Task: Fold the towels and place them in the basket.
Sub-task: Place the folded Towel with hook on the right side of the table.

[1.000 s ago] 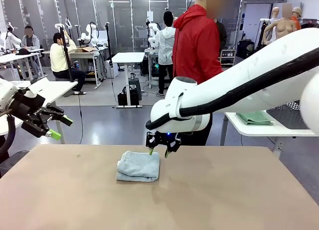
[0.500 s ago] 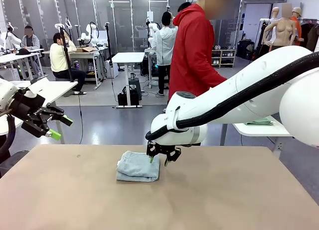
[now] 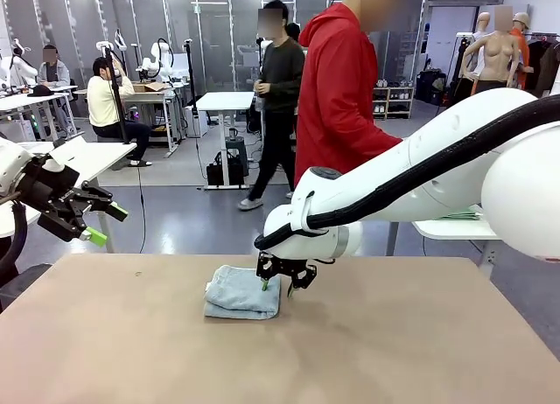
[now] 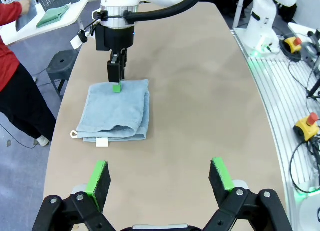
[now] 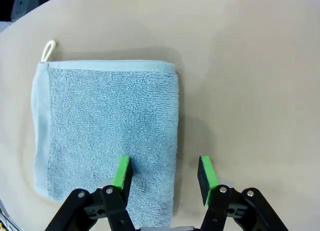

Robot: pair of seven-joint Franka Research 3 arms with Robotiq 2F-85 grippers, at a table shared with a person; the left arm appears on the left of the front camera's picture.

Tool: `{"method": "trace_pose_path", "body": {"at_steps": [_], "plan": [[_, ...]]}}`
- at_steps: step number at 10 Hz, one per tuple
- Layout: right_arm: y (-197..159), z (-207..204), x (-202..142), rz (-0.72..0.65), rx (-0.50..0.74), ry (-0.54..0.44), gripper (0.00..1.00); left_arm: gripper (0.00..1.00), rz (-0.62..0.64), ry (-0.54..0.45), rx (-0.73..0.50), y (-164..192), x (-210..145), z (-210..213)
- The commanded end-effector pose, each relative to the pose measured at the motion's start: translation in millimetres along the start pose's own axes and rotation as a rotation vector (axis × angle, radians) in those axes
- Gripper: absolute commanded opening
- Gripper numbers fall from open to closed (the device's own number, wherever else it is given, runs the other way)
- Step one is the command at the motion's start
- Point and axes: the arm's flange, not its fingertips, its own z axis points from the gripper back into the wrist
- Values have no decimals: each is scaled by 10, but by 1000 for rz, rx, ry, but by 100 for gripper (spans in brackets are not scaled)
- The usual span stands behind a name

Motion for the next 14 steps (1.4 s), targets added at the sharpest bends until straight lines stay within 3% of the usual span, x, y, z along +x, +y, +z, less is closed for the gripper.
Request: {"method": "trace_pose_path", "body": {"at_steps": [1, 2, 3, 4, 5, 6, 7, 8, 9, 10, 11, 14], "plan": [[-16, -61, 23, 13, 72, -9, 67, 100, 4, 4, 9, 5, 22, 5], [-18, -76, 16, 29, 95, -8, 67, 100, 4, 4, 9, 5, 22, 5], [-22, -82, 10, 29, 96, -19, 48, 100, 4, 4, 9, 5, 22, 5], [-21, -85, 1, 34, 99, -22, 48, 100, 4, 4, 9, 5, 22, 5], [-18, -86, -9, 36, 102, -22, 28, 100, 4, 4, 9, 5, 22, 5], [-13, -86, -18, 37, 103, -20, 45, 100, 4, 4, 9, 5, 22, 5], [-4, -82, -34, 38, 100, -16, 8, 100, 4, 4, 9, 5, 22, 5], [19, -77, -40, 44, 96, 2, 25, 100, 4, 4, 9, 5, 22, 5], [40, -74, -38, 49, 90, 1, 0, 100, 4, 4, 9, 5, 22, 5], [51, -71, -30, 51, 87, 0, 5, 100, 4, 4, 9, 5, 22, 5], [54, -69, -14, 44, 64, -6, 0, 100, 4, 4, 9, 5, 22, 5], [74, -76, -31, 37, 67, -15, 0, 100, 4, 4, 9, 5, 22, 5]]}}
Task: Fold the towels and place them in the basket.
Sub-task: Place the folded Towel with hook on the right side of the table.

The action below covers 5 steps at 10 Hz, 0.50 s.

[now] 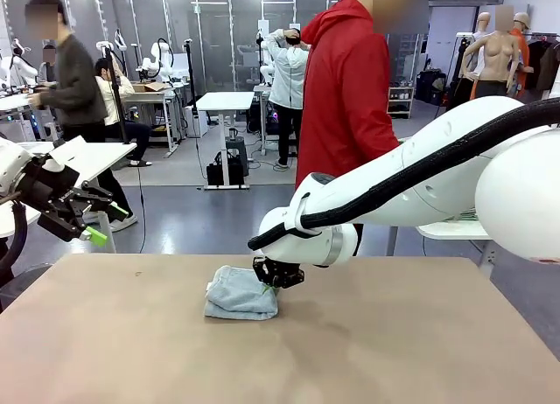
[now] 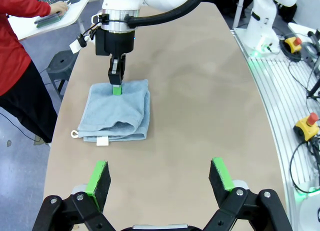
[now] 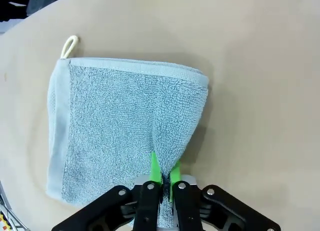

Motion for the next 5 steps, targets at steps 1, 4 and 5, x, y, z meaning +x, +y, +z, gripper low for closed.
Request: {"method": "trace_pose_path", "body": {"at_steps": [1, 4, 5], "plan": [[0, -1, -3, 0, 1, 1, 0, 100, 4, 4, 9, 5, 22, 5], [2, 0, -1, 0, 0, 0, 8, 100, 4, 4, 9, 5, 22, 5], [-97, 185, 28, 39, -16, -39, 7, 100, 4, 4, 9, 5, 22, 5]]}}
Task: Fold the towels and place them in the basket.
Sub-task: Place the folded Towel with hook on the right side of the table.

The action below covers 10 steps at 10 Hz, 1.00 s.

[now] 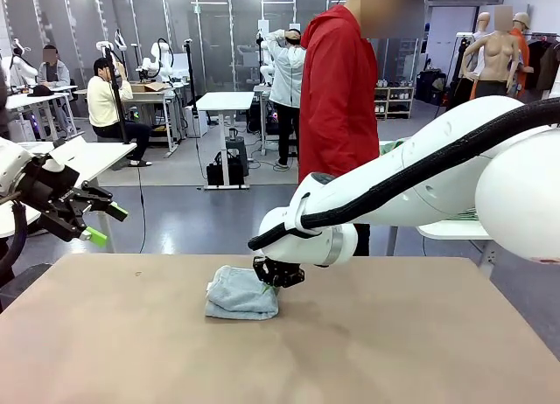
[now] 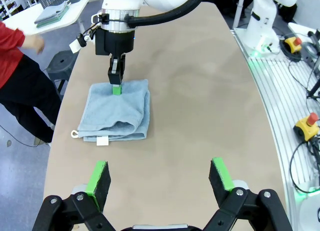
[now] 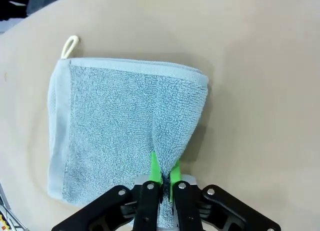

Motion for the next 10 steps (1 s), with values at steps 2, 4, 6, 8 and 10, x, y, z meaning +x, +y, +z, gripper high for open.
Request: {"method": "trace_pose_path", "body": {"at_steps": [2, 4, 6, 8, 10], "plan": [[-422, 494, 74, 75, -75, -41, 7, 100, 4, 4, 9, 5, 23, 5], [-886, 835, 93, 94, -98, -12, 7, 100, 4, 4, 9, 5, 23, 5], [-1513, 1331, 19, 84, -158, -36, 7, 100, 4, 4, 9, 5, 23, 5], [-2176, 1702, 66, 66, -185, -68, 7, 100, 4, 4, 9, 5, 23, 5], [-2725, 1804, 236, 78, -186, -110, 7, 100, 4, 4, 9, 5, 23, 5]]}}
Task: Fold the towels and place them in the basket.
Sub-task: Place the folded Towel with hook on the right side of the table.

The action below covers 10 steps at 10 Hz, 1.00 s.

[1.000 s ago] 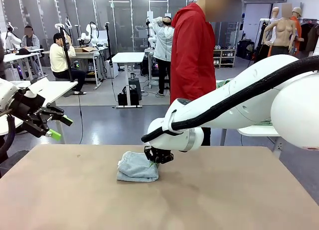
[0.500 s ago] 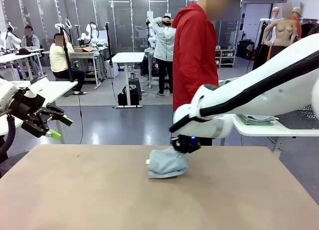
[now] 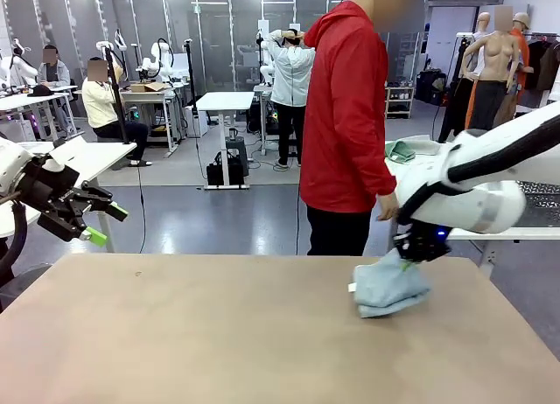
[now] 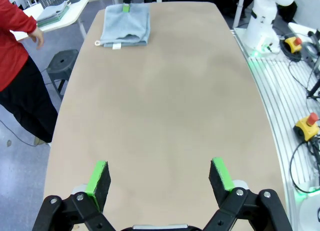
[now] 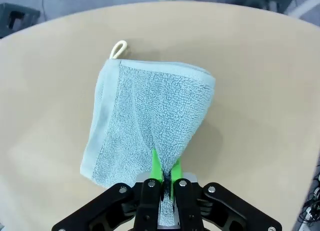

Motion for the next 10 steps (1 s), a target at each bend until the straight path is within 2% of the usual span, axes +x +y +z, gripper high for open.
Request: {"method": "trace_pose_path", "body": {"at_steps": [1, 3, 7, 8, 9, 10], "plan": [[-330, -184, 150, 43, 5, -32, 7, 100, 4, 3, 8, 5, 23, 3], [-697, -236, 275, 21, -13, -17, 7, 100, 4, 3, 8, 5, 23, 3], [-919, -89, 335, 31, -38, 2, 7, 100, 4, 3, 8, 5, 23, 3], [-936, -131, 347, 28, -40, -6, 27, 100, 4, 3, 8, 5, 23, 3], [-947, -162, 356, 27, -42, -13, 27, 100, 4, 3, 8, 5, 23, 3], [-955, -176, 356, 27, -52, -21, 47, 100, 4, 3, 8, 5, 23, 3]]}}
